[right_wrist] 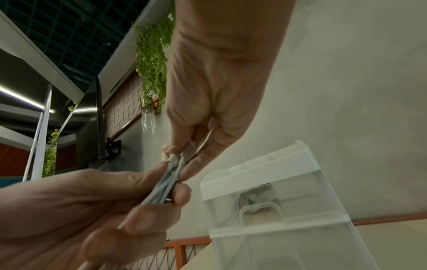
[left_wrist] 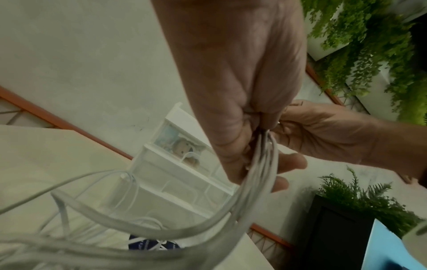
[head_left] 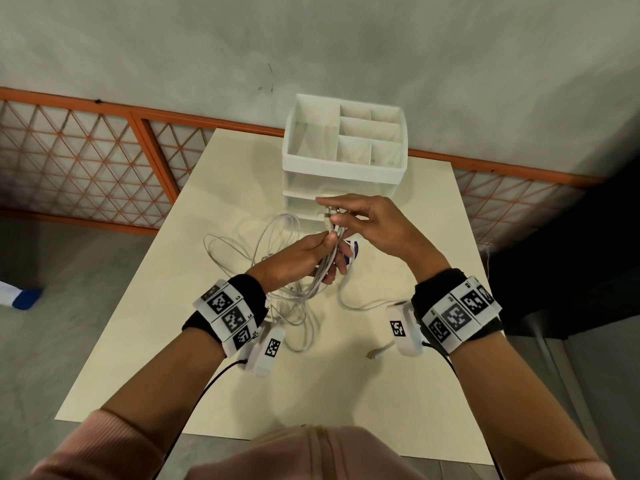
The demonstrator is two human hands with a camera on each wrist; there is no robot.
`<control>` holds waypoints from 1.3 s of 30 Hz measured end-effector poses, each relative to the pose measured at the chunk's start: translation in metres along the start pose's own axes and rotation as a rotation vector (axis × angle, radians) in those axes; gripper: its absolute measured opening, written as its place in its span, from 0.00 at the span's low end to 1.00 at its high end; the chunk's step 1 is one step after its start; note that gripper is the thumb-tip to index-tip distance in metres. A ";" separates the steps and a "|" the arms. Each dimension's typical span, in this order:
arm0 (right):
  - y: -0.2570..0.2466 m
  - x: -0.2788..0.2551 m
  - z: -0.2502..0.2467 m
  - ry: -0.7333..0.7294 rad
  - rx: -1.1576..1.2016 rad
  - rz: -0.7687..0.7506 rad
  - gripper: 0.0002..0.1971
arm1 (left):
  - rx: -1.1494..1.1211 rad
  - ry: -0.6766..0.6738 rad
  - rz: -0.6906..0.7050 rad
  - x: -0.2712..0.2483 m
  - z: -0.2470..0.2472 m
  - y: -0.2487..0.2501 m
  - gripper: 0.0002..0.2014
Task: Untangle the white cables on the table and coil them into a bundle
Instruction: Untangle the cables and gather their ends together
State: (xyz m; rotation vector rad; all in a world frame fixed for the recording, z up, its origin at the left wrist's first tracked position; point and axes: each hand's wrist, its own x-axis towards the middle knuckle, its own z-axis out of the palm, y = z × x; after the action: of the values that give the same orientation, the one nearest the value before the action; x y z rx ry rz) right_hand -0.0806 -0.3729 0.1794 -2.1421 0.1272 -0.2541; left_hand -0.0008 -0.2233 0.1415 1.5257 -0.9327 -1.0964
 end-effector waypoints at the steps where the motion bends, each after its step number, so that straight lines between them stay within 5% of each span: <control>1: 0.001 0.000 0.000 0.004 0.010 0.002 0.16 | -0.037 -0.006 -0.005 0.000 0.001 -0.001 0.23; 6: -0.001 -0.001 0.003 0.090 0.031 -0.001 0.15 | -0.169 0.017 0.014 0.003 0.006 -0.002 0.17; 10: 0.001 -0.009 0.016 0.167 0.257 0.117 0.29 | -0.313 0.136 0.143 0.008 0.007 0.008 0.17; 13: 0.015 -0.017 0.032 -0.080 0.594 0.238 0.36 | -0.447 0.188 0.216 0.008 0.001 0.028 0.19; 15: 0.017 -0.019 0.044 -0.329 0.641 0.249 0.24 | -0.521 0.208 0.236 0.008 -0.004 0.040 0.19; 18: 0.009 -0.018 0.053 -0.369 0.460 0.229 0.05 | -0.491 0.248 0.273 0.006 -0.013 0.046 0.19; 23: 0.025 -0.009 0.031 -0.296 -0.088 0.282 0.18 | -0.476 0.304 0.349 -0.007 -0.031 0.047 0.19; 27: 0.037 -0.017 0.012 -0.267 -0.099 0.355 0.16 | -0.369 0.369 0.351 -0.020 -0.039 0.049 0.20; 31: 0.031 -0.022 -0.003 -0.119 -0.078 0.405 0.16 | 0.006 0.452 0.312 -0.028 -0.037 0.039 0.18; 36: 0.005 -0.020 -0.008 -0.060 -0.138 0.213 0.09 | 0.358 0.238 0.056 -0.022 -0.025 0.020 0.18; 38: 0.002 -0.018 -0.010 -0.043 -0.144 0.195 0.10 | 0.490 0.238 0.032 -0.019 -0.021 0.021 0.09; 39: 0.002 -0.018 -0.014 -0.035 -0.115 0.216 0.12 | 0.530 0.266 0.041 -0.018 -0.021 0.024 0.14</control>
State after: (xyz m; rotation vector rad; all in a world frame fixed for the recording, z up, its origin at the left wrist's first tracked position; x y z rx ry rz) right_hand -0.1014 -0.3818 0.1823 -2.2242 0.3580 -0.0852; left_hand 0.0132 -0.2051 0.1702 2.0118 -1.1132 -0.6143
